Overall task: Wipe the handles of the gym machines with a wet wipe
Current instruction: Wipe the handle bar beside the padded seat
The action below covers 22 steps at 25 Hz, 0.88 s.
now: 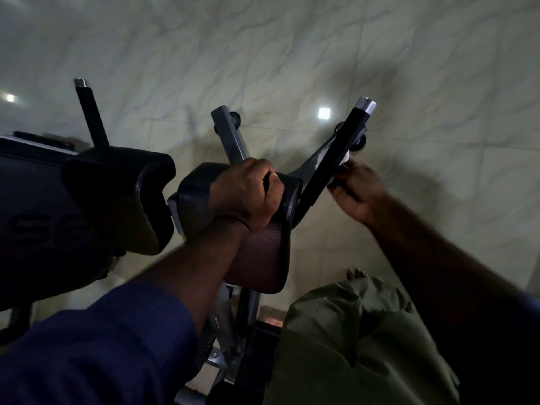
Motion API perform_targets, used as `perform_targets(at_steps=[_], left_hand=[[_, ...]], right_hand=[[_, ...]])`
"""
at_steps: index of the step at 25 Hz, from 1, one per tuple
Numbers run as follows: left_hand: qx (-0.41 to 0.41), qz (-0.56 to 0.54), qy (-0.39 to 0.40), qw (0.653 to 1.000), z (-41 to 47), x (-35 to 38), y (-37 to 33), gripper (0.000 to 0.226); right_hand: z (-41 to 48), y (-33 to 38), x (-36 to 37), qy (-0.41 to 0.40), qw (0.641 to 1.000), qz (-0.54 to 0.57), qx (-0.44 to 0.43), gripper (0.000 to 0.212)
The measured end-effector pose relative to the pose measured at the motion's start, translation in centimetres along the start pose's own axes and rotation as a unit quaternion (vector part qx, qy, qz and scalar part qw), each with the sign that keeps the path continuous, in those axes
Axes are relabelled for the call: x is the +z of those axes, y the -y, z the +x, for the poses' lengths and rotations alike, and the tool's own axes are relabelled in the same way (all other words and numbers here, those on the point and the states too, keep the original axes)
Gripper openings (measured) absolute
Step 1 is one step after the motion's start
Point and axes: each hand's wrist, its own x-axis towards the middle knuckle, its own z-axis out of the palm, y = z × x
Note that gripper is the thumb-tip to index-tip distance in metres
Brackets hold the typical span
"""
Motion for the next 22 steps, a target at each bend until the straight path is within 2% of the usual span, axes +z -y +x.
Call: perform_targets(at_steps=[2, 4, 5, 8, 10, 12, 14, 15, 17, 19, 22], left_hand=[[0.005, -0.001, -0.003, 1.000, -0.2, 0.0, 0.0, 0.031], [0.008, -0.002, -0.009, 1.000, -0.3, -0.1, -0.2, 0.030], [0.008, -0.003, -0.009, 1.000, -0.3, -0.1, -0.2, 0.031], [0.010, 0.001, 0.000, 1.000, -0.1, 0.1, 0.0, 0.032], [0.009, 0.004, 0.001, 1.000, -0.2, 0.2, 0.0, 0.032], [0.000, 0.000, -0.005, 1.000, -0.2, 0.1, 0.1, 0.032], [-0.004, -0.006, -0.011, 1.000, -0.1, 0.3, 0.1, 0.031], [-0.003, -0.005, -0.012, 1.000, -0.2, 0.3, 0.1, 0.030], [0.000, 0.001, -0.012, 1.000, -0.4, 0.2, -0.1, 0.029], [0.002, 0.005, -0.007, 1.000, -0.2, 0.1, -0.1, 0.030], [-0.005, 0.009, 0.000, 1.000, -0.3, 0.0, 0.0, 0.031]], right_hand=[[-2.0, -2.0, 0.6, 0.013, 0.997, -0.070, 0.016, 0.035], [-3.9, -4.4, 0.5, 0.099, 0.985, -0.139, 0.001, 0.035], [-3.5, -4.1, 0.2, 0.090, 0.984, -0.153, -0.006, 0.035], [-0.6, 1.1, 0.3, -0.090, 0.987, -0.115, -0.071, 0.027], [-0.5, 1.4, 1.1, -0.166, 0.967, -0.107, -0.161, 0.020], [-2.2, -2.9, 1.2, -0.214, 0.914, -0.268, -0.216, 0.018], [-5.0, -6.9, 0.7, -0.226, 0.850, -0.398, -0.260, 0.009], [-5.7, -7.2, 0.2, -0.223, 0.824, -0.429, -0.296, 0.007], [-5.4, -4.4, -0.1, -0.209, 0.775, -0.432, -0.411, 0.022], [-4.1, -0.2, 0.1, -0.222, 0.703, -0.448, -0.506, 0.025], [-3.2, 1.4, 0.4, -0.183, 0.653, -0.491, -0.547, 0.019]])
